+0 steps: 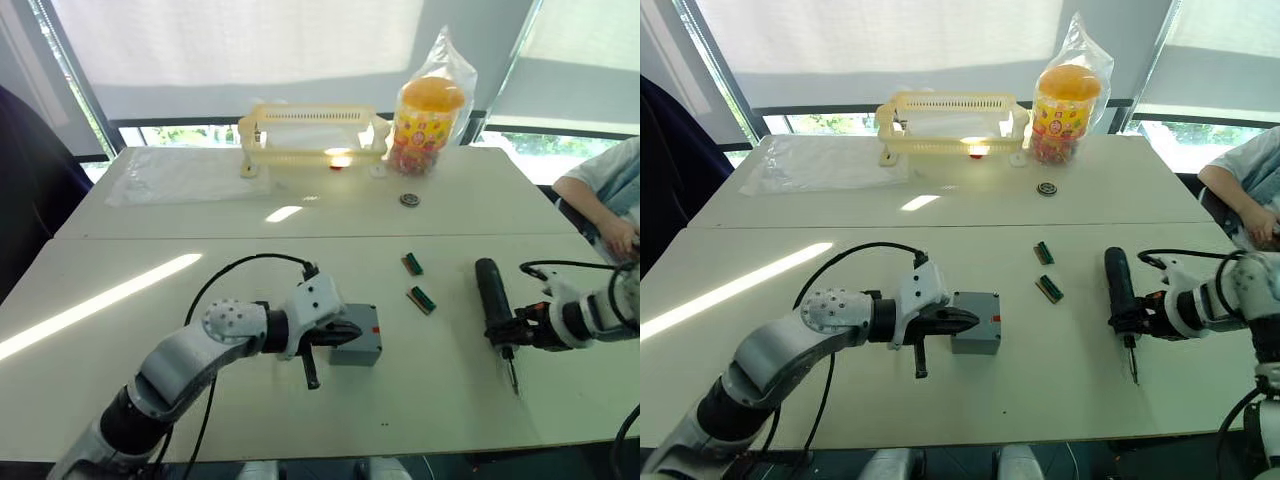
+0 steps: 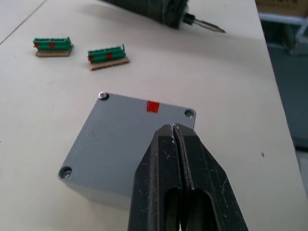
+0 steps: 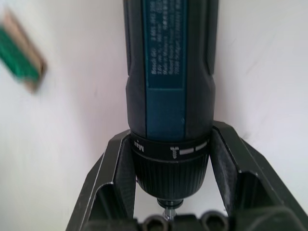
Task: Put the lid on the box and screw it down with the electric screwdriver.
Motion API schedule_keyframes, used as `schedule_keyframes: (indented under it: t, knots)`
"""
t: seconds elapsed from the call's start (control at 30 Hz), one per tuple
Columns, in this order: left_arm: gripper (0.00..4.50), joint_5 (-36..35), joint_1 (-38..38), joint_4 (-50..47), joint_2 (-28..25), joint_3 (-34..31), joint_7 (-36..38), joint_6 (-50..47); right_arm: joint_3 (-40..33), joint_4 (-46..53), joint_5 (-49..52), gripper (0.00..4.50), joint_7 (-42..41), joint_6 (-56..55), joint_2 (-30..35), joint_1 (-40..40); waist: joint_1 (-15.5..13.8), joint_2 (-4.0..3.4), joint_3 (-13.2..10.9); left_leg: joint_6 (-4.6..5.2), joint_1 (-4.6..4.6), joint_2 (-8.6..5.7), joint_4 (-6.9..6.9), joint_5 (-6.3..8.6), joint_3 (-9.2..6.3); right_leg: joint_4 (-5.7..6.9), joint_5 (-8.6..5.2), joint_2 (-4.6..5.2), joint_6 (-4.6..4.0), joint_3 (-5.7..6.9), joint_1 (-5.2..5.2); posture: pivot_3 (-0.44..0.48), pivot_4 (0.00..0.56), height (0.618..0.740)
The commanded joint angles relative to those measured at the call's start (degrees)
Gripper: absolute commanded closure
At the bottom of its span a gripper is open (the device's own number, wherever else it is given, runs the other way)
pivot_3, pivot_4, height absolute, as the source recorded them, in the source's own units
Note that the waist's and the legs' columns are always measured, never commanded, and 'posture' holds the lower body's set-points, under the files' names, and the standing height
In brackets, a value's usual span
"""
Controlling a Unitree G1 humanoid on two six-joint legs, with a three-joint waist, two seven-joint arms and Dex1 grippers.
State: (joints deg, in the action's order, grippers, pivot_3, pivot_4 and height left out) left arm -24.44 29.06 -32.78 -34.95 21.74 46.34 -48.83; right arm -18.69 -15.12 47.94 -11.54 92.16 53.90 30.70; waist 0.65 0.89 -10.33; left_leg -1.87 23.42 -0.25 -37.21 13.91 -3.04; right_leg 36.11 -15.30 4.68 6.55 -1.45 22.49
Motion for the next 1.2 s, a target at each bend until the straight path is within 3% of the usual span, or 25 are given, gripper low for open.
schedule_keyframes:
  t: [0.03, 0.13, 0.2, 0.33, 0.5, 0.7, 1.2]
  knots:
    - [4.5, 0.45, 4.11, 2.87, -0.55, 1.13, 5.56, 4.11, -16.61, 20.13, -3.98, 2.76, 10.5, -13.37, -5.85, -1.33, 0.0, -0.34, -0.1, 0.0, 0.04, 0.0, 0.07, 0.0, 0.03, 0.03, 0.08, 0.0, 0.15, -0.04, 0.12, 0.0, 0.15, 0.74]
    - [4.5, 3.83, 7.55, 7.67, -0.46, 2.45, 7.27, 7.77, -21.83, 31.58, -9.9, 2.76, 11.66, -37.04, -16.26, -4.93, -0.02, -0.77, -0.24, 0.01, 0.14, 0.01, 0.14, -0.01, -0.07, 0.21, 0.12, -0.08, 0.38, 0.02, 0.33, 0.0, 0.15, 0.74]
    - [4.5, 4.52, 8.32, 9.62, -0.63, 2.09, 8.22, 9.32, -21.29, 36.04, -12.89, 2.76, 11.83, -48.25, -22.97, -6.6, 0.08, -1.01, -0.2, 0.01, 0.13, 0.01, 0.24, -0.01, -0.09, 0.28, 0.05, -0.1, 0.49, 0.03, 0.4, 0.0, 0.15, 0.74]
    - [4.5, 6.83, 8.57, 13.76, -0.61, 2.11, 8.87, 11.04, -14.82, 43.55, -10.82, 2.76, 8.34, -57.82, -33.53, -8.96, 0.71, -1.01, -0.19, 0.01, 0.07, 0.04, 0.35, -0.01, -0.09, 0.31, 0.04, -0.13, 0.5, 0.02, 0.39, 0.0, 0.15, 0.74]
    - [4.5, 6.23, 9.42, 15.74, 2.94, -0.09, 7.28, 9.52, -2.05, 50.14, -7.84, 2.76, -0.46, -62.58, -39.44, -11.48, 0.84, -1.15, -0.26, 0.01, 0.05, 0.04, 0.26, -0.01, -0.04, 0.53, 0.05, -0.09, 0.47, -0.04, 0.47, 0.0, 0.15, 0.74]
    - [4.5, 6.01, 8.26, 14.52, 4.53, -0.08, 6.92, 8.26, 8.78, 53.92, -8.56, 2.76, -5.06, -61.85, -39.4, -16.69, -0.13, -1.1, -0.24, 0.01, 0.07, 0.03, 0.22, -0.01, -0.18, 0.75, -0.01, -0.09, 0.41, 0.05, 0.51, 0.0, 0.15, 0.74]
    - [4.5, 11.39, 4.02, 19.88, 5.6, 4.45, 8.77, 14.51, 11.6, 58.52, -9.52, 2.76, -5.09, -63.21, -37.46, -26.65, 0.16, -1.05, -0.22, 0.0, 0.05, 0.02, 0.2, -0.01, -0.21, 0.95, -0.08, -0.08, 0.3, 0.06, 0.59, 0.0, 0.15, 0.74]
